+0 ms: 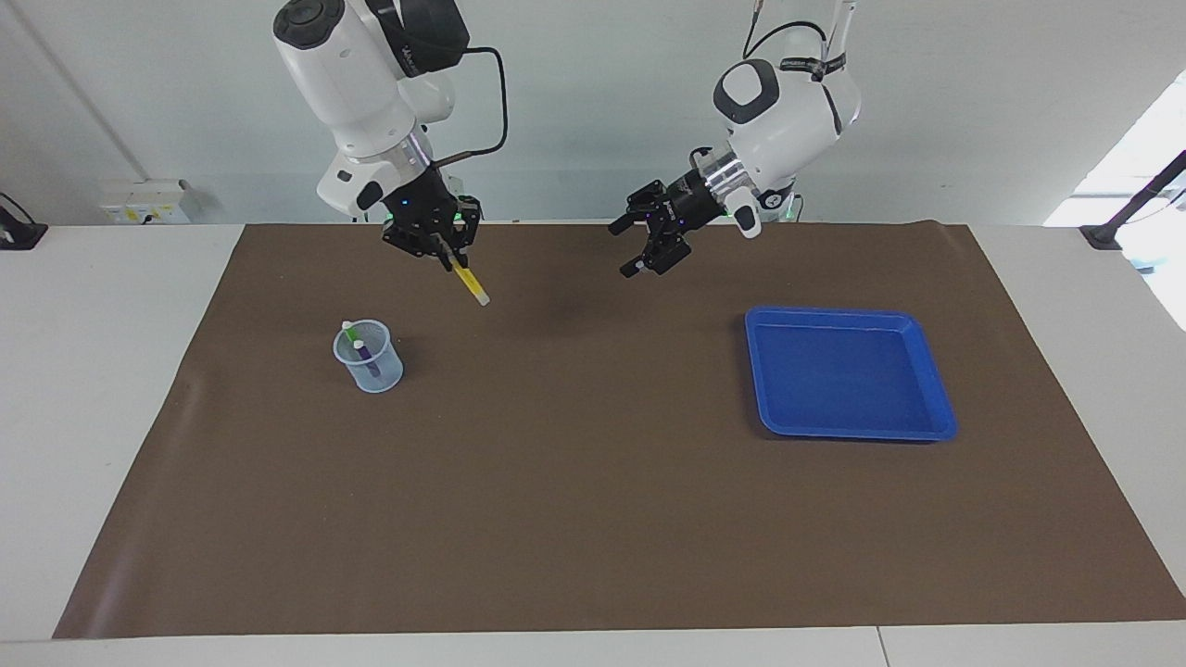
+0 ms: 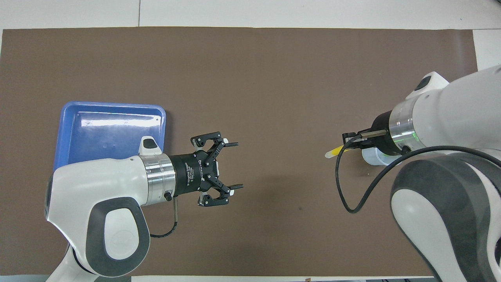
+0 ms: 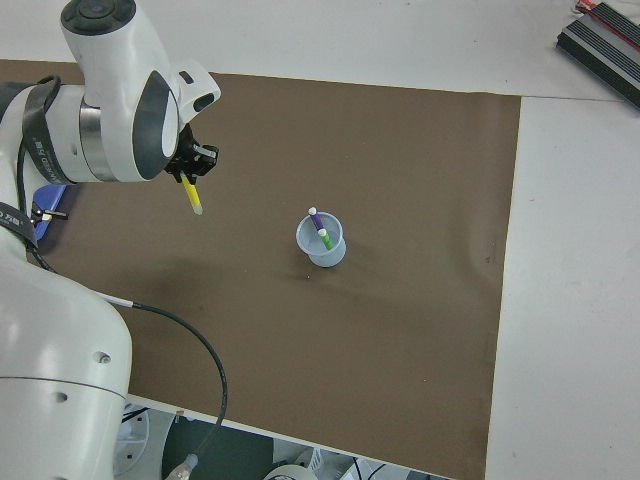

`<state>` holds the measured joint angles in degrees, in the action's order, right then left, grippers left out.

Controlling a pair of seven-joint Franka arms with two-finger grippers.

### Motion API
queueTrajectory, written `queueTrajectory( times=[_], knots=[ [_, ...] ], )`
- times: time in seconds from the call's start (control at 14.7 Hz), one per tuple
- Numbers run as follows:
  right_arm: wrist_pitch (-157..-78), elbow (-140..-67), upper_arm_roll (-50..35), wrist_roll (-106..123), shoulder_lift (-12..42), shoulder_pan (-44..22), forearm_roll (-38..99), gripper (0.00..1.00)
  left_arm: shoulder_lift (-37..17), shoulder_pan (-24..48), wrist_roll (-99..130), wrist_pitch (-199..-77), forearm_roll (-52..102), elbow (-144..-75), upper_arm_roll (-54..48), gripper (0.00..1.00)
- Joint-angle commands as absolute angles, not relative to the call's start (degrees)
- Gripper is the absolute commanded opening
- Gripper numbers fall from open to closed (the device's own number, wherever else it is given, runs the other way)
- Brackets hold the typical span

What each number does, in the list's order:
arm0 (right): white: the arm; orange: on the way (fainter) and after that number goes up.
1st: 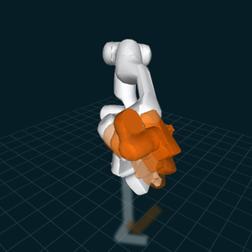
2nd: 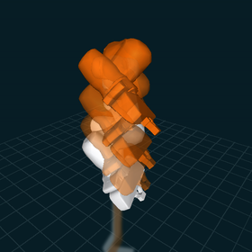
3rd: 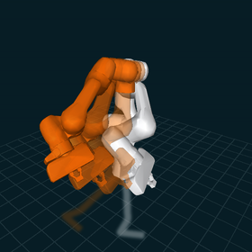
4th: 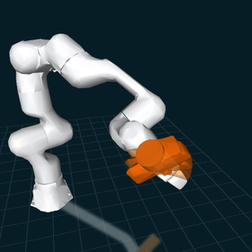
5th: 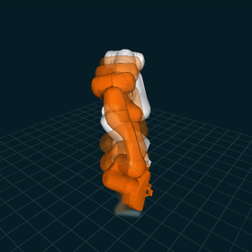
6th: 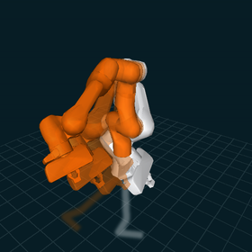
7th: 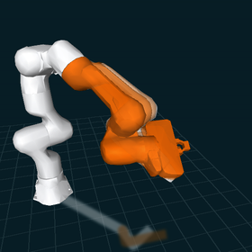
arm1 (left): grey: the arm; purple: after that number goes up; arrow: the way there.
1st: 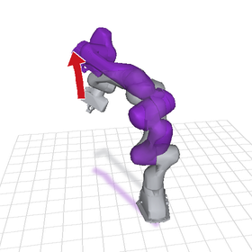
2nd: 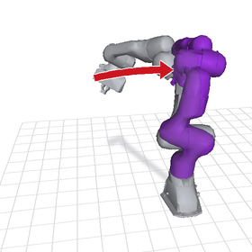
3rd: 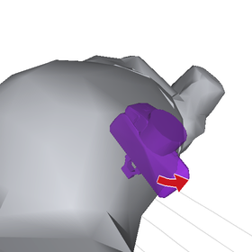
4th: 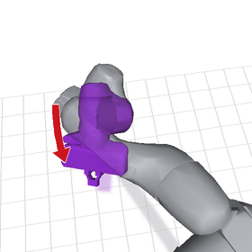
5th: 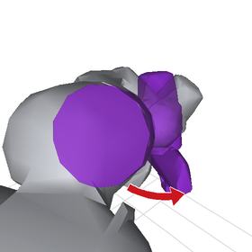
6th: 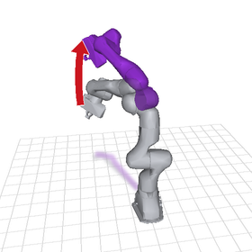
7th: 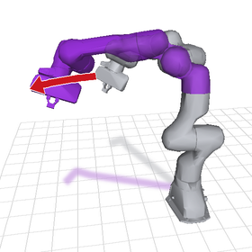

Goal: Transfer and insert pens with both arms
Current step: 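Open the left gripper and carry the yellow pen toward the cup, then insert the yellow pen into the cup while the left gripper withdraws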

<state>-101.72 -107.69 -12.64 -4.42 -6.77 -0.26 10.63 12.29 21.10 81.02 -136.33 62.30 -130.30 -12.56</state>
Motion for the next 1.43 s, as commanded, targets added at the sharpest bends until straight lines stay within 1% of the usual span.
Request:
queueTrajectory(
  times=[0.0,0.14,0.41,0.54,0.68,0.81,0.95,1.09,1.36],
  knots=[
    [-102.7,-114.6,-10.0,2.3,-12.0,0.3,6.6,0.00,13.0,15.2,77.2,-130.3,53.4,-130.3,-12.3,1.00],
    [-104.1,-116.4,-7.9,7.5,-12.5,0.4,4.4,0.00,12.0,11.0,70.7,-126.6,46.7,-128.5,-12.3,1.00],
    [-113.7,-124.7,-5.5,17.5,-15.7,0.4,2.5,0.00,9.3,4.4,55.2,-121.5,33.3,-123.1,-12.1,1.00],
    [-116.0,-126.6,-5.3,18.2,-16.4,0.4,2.0,0.00,7.4,0.9,45.7,-116.6,28.4,-119.0,-12.0,1.00],
    [-118.7,-128.6,-4.6,20.3,-17.0,0.4,0.4,0.00,4.8,-2.6,38.8,-111.2,23.1,-113.2,-12.0,1.00],
    [-120.0,-129.4,-4.0,21.3,-17.1,0.4,0.1,0.00,1.1,-4.0,33.1,-104.1,14.7,-105.0,-12.0,1.00],
    [-120.2,-129.5,-4.0,21.4,-17.1,0.4,0.1,0.00,-1.3,-3.9,27.9,-96.9,7.9,-97.5,-12.0,1.00],
    [-120.4,-130.0,-3.6,21.4,-17.1,0.6,0.0,0.00,-1.2,-3.5,20.1,-90.8,2.4,-93.6,-12.0,1.00],
    [-122.1,-130.9,-3.0,21.4,-16.6,0.8,-0.7,0.00,0.2,-2.6,3.0,-81.8,-2.4,-89.8,-10.4,1.00]
  ],
)
